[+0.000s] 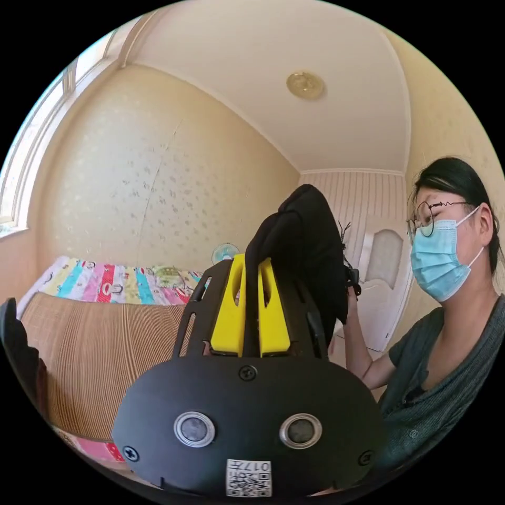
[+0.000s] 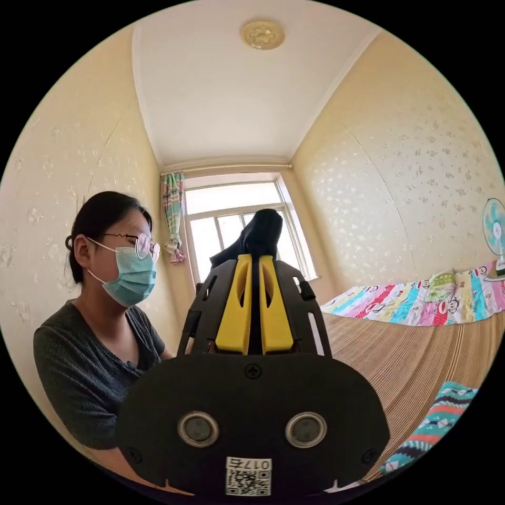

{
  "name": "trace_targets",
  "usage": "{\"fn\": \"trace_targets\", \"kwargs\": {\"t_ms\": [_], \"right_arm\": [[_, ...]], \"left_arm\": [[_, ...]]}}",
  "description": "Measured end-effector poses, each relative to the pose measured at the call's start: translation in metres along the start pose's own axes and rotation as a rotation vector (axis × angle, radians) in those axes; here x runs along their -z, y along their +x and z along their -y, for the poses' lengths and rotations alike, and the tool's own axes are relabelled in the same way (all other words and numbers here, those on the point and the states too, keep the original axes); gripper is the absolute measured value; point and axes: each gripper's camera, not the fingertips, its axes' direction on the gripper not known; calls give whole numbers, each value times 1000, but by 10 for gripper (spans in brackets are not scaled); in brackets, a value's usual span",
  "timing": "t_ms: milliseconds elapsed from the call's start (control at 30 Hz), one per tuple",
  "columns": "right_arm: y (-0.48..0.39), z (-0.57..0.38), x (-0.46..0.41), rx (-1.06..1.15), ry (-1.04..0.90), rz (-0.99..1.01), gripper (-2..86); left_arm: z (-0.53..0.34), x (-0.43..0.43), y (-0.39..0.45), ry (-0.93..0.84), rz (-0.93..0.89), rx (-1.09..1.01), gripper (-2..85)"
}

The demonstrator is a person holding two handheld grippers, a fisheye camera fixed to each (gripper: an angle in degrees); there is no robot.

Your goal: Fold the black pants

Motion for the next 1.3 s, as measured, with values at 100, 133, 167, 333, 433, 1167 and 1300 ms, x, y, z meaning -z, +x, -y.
{"fn": "trace_targets", "kwargs": {"t_ms": [100,133,167,333,433,1167,1300], "right_arm": [[21,46,-24,15,21,-97,22],[44,76,-44,18,-3,-159,23],[80,114,-70,-3,-23,-208,23],[287,270,-199,-276,-170,-416,28],[343,255,-231,-390,-233,-675,35],[341,-398,-272,-784,-858,-276,118],[333,-416,-317,-691,-939,-300,106]], "left_arm": [[45,-35,-11,60,32,-17,27],[74,-67,-25,59,72,-33,26],[91,-87,-34,49,98,-47,27],[275,-330,-212,-348,360,95,52],[257,-360,-277,-435,571,142,64],[-366,-161,-357,-901,554,680,125],[-371,-149,-348,-945,444,707,54]]}}
